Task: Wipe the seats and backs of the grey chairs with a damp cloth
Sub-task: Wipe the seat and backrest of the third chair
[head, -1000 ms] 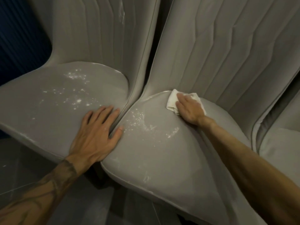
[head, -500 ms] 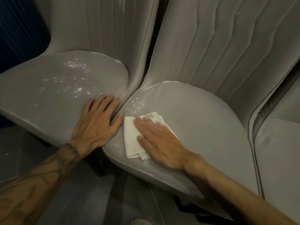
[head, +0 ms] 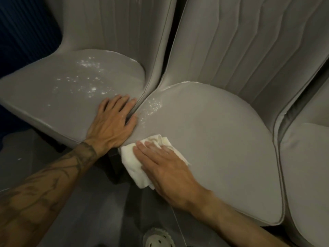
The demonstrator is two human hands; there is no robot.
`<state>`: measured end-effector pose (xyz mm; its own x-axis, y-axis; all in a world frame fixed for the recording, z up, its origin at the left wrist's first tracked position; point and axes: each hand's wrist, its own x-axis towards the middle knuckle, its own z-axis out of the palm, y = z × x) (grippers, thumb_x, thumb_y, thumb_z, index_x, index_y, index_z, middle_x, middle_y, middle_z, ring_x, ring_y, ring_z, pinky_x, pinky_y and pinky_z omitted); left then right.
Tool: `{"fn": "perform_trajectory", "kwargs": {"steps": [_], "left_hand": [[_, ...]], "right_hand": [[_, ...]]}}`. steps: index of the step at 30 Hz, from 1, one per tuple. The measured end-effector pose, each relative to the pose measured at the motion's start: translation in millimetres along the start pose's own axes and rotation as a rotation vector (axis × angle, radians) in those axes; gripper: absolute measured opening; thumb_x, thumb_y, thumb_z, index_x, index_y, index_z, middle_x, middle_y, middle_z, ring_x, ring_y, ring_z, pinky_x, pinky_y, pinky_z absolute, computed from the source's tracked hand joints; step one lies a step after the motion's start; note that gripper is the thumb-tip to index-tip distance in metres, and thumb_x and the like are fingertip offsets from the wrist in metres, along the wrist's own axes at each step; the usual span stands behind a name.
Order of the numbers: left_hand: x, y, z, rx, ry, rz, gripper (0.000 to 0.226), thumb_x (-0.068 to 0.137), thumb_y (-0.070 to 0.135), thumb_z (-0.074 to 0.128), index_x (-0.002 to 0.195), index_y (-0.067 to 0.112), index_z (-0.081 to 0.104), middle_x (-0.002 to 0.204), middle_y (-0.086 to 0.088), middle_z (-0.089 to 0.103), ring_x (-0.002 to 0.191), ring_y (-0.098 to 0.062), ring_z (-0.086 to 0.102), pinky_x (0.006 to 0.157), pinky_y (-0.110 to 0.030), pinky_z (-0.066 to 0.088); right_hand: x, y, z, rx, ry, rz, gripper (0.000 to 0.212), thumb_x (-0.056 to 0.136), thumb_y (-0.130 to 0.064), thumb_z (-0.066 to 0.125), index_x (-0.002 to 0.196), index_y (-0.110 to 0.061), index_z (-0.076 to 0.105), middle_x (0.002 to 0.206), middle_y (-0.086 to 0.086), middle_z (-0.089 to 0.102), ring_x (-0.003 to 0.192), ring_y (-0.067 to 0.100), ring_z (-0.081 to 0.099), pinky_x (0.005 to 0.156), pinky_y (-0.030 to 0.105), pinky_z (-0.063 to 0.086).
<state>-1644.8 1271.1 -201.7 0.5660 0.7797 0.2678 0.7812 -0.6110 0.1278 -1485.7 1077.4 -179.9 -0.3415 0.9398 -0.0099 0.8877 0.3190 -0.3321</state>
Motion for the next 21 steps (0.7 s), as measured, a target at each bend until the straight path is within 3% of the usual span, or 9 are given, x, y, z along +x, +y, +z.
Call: {"fn": "perform_trajectory", "kwargs": {"steps": [4, 6, 8, 10, 11, 12, 15, 18, 21], "left_hand": [[0, -1, 0, 0.004, -0.007, -0.001, 0.062, 0.103, 0.048, 0.029, 0.154, 0.018, 0.046, 0.158, -0.01, 0.049, 0.147, -0.031, 0.042, 0.122, -0.053, 0.028], [1, -1, 1, 0.006, -0.008, 0.006, 0.062, 0.103, 0.049, 0.029, 0.154, 0.018, 0.046, 0.158, -0.01, 0.049, 0.147, -0.031, 0.043, 0.122, -0.054, 0.029], [1, -2, 2, 0.006, -0.002, 0.004, 0.063, 0.103, 0.049, 0.029, 0.154, 0.017, 0.048, 0.157, -0.01, 0.051, 0.146, -0.032, 0.044, 0.121, -0.053, 0.029], [1, -4, 3, 0.008, -0.01, 0.0, 0.064, 0.103, 0.051, 0.028, 0.155, 0.019, 0.047, 0.158, -0.009, 0.05, 0.147, -0.03, 0.043, 0.122, -0.052, 0.028], [1, -5, 4, 0.008, -0.017, 0.002, 0.064, 0.104, 0.052, 0.027, 0.156, 0.02, 0.046, 0.159, -0.008, 0.049, 0.148, -0.029, 0.042, 0.123, -0.052, 0.027], [1, -5, 5, 0.002, -0.019, 0.002, 0.065, 0.104, 0.053, 0.026, 0.157, 0.02, 0.045, 0.16, -0.008, 0.048, 0.149, -0.028, 0.041, 0.124, -0.051, 0.026], [1, -6, 7, -0.011, -0.019, -0.005, 0.064, 0.105, 0.053, 0.025, 0.158, 0.021, 0.043, 0.161, -0.007, 0.046, 0.15, -0.027, 0.04, 0.125, -0.052, 0.027], [0, -8, 8, -0.003, -0.015, 0.005, 0.064, 0.105, 0.053, 0.025, 0.158, 0.02, 0.043, 0.161, -0.007, 0.047, 0.149, -0.028, 0.041, 0.125, -0.053, 0.027], [0, -8, 8, 0.002, -0.031, -0.003, 0.065, 0.105, 0.053, 0.024, 0.159, 0.022, 0.042, 0.162, -0.005, 0.046, 0.151, -0.026, 0.039, 0.126, -0.051, 0.025]], "right_hand": [[-14, 8, 6, -0.209, 0.035, -0.24, 0.052, 0.111, -0.022, 0.036, 0.163, -0.02, 0.027, 0.173, 0.0, 0.018, 0.16, 0.019, 0.015, 0.13, 0.034, 0.01], [-18, 17, 5, -0.148, 0.089, -0.327, 0.048, 0.111, -0.022, 0.037, 0.159, -0.021, 0.038, 0.169, -0.003, 0.028, 0.158, 0.015, 0.023, 0.129, 0.03, 0.015], [-14, 26, -4, 0.117, 0.101, -0.207, 0.04, 0.111, -0.029, 0.042, 0.149, -0.026, 0.053, 0.16, -0.009, 0.046, 0.15, 0.008, 0.04, 0.126, 0.027, 0.025], [-7, 40, -20, 0.382, 0.249, 0.031, 0.038, 0.109, -0.048, 0.046, 0.129, -0.026, 0.069, 0.135, -0.007, 0.069, 0.126, 0.011, 0.064, 0.117, 0.036, 0.043], [-5, 52, -28, 0.367, 0.306, 0.145, 0.042, 0.108, -0.052, 0.047, 0.126, -0.022, 0.071, 0.129, 0.0, 0.073, 0.121, 0.016, 0.067, 0.113, 0.041, 0.046], [-6, 64, -35, 0.306, 0.286, 0.234, 0.044, 0.108, -0.05, 0.046, 0.134, -0.021, 0.067, 0.139, 0.005, 0.067, 0.13, 0.018, 0.061, 0.118, 0.043, 0.041], [-7, 98, -42, -0.008, 0.18, 0.265, 0.051, 0.113, -0.038, 0.033, 0.162, -0.022, 0.032, 0.171, -0.002, 0.025, 0.158, 0.011, 0.02, 0.131, 0.027, 0.009], [15, 138, -49, -0.016, 0.217, 0.306, 0.049, 0.113, -0.028, 0.038, 0.158, -0.011, 0.038, 0.167, 0.009, 0.033, 0.156, 0.023, 0.028, 0.129, 0.029, 0.013], [51, 199, -76, -0.091, 0.297, 0.536, 0.044, 0.112, -0.021, 0.039, 0.15, -0.003, 0.048, 0.16, 0.019, 0.041, 0.149, 0.034, 0.039, 0.125, 0.032, 0.022]]}}
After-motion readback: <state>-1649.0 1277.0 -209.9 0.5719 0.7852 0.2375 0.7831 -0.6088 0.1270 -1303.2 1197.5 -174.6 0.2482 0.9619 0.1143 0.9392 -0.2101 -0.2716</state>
